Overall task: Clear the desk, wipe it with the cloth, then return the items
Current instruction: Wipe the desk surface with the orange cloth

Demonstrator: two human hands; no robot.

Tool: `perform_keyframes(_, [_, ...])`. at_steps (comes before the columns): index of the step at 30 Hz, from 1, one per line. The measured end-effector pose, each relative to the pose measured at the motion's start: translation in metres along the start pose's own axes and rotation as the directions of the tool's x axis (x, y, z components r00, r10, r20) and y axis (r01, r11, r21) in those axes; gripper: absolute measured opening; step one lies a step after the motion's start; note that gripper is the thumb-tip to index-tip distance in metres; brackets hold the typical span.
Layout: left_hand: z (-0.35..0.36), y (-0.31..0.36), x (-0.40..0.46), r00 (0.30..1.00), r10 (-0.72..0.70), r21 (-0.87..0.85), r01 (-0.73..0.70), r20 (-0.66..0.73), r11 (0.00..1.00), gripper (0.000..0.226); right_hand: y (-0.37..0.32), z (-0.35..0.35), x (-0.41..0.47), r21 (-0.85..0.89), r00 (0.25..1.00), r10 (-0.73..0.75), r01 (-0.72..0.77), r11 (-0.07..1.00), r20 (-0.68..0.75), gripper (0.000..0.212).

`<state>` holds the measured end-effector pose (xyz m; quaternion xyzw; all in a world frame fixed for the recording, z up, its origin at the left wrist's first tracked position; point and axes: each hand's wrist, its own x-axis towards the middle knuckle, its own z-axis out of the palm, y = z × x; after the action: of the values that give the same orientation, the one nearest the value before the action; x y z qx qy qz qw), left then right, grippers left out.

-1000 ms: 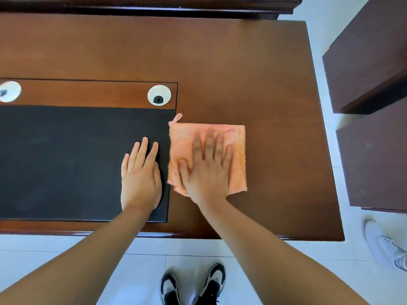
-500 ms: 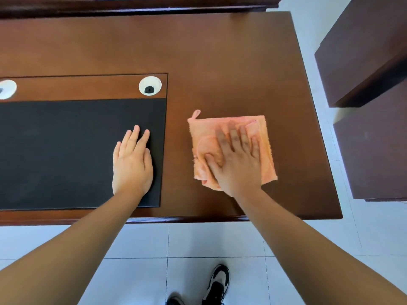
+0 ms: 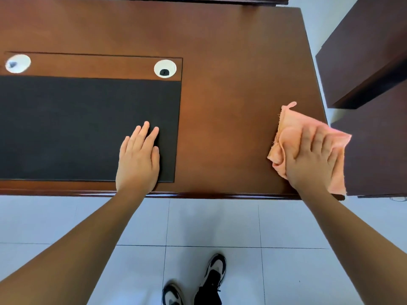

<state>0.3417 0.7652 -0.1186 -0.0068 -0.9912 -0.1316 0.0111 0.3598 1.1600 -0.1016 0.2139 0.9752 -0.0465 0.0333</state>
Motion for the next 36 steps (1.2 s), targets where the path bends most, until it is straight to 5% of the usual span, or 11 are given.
perform_keyframes(14, [0.002, -0.007, 0.0, 1.0, 0.026, -0.04, -0.026, -0.006, 0.999, 0.05, -0.203, 0.042, -0.104, 0.113, 0.938, -0.341, 0.345, 0.932, -0.054, 0.08])
perform_keyframes(20, [0.002, -0.012, 0.0, 1.0, 0.028, -0.044, -0.028, -0.001, 0.999, 0.049, -0.152, 0.041, -0.083, 0.109, 0.858, -0.512, 0.514, 0.851, -0.05, 0.077])
perform_keyframes(31, [0.005, -0.013, 0.002, 1.0, 0.021, -0.052, -0.022, -0.011, 0.998, 0.049, -0.059, 0.019, -0.036, 0.016, 0.959, -0.282, 0.282, 0.959, -0.003, 0.082])
perform_keyframes(36, [0.004, -0.014, 0.002, 1.0, 0.016, -0.068, -0.016, 0.004, 0.998, 0.048, -0.05, -0.009, -0.03, 0.286, 0.937, -0.34, 0.305, 0.908, 0.08, 0.078])
